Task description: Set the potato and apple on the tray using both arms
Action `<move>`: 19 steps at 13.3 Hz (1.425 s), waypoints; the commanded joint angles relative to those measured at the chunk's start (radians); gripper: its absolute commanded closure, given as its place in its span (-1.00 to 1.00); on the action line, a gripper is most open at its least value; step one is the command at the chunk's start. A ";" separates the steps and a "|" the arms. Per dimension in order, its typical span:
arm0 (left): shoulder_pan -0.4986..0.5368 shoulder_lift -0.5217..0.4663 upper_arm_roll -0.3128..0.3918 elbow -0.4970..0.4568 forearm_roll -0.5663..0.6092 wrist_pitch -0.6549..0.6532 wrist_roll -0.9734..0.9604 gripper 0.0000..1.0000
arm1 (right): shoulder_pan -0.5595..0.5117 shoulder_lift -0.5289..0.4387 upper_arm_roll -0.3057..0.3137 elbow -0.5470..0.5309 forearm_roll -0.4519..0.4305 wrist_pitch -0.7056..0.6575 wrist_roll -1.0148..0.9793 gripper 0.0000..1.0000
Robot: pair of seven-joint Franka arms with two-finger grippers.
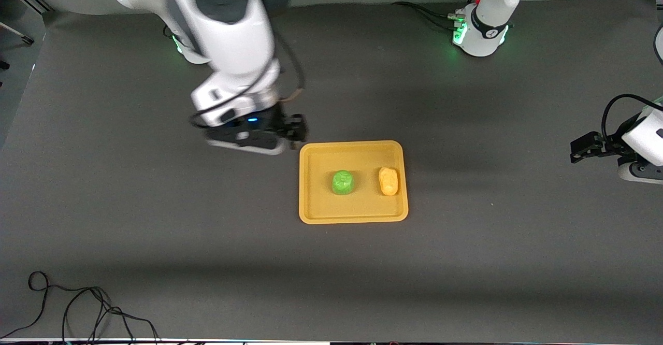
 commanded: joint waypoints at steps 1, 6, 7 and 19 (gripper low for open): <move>0.003 0.007 -0.007 0.024 0.013 -0.022 -0.003 -1.00 | -0.207 -0.223 0.068 -0.263 0.027 0.021 -0.261 -1.00; 0.004 0.007 -0.007 0.028 0.013 -0.022 0.000 -1.00 | -0.616 -0.372 0.222 -0.428 0.030 0.026 -0.568 -1.00; 0.004 0.007 -0.008 0.028 0.013 -0.023 -0.003 -1.00 | -0.675 -0.379 0.225 -0.438 0.033 0.029 -0.630 -1.00; -0.002 0.012 -0.007 0.027 0.015 0.001 -0.014 -1.00 | -0.711 -0.383 0.148 -0.452 0.048 0.036 -0.695 -1.00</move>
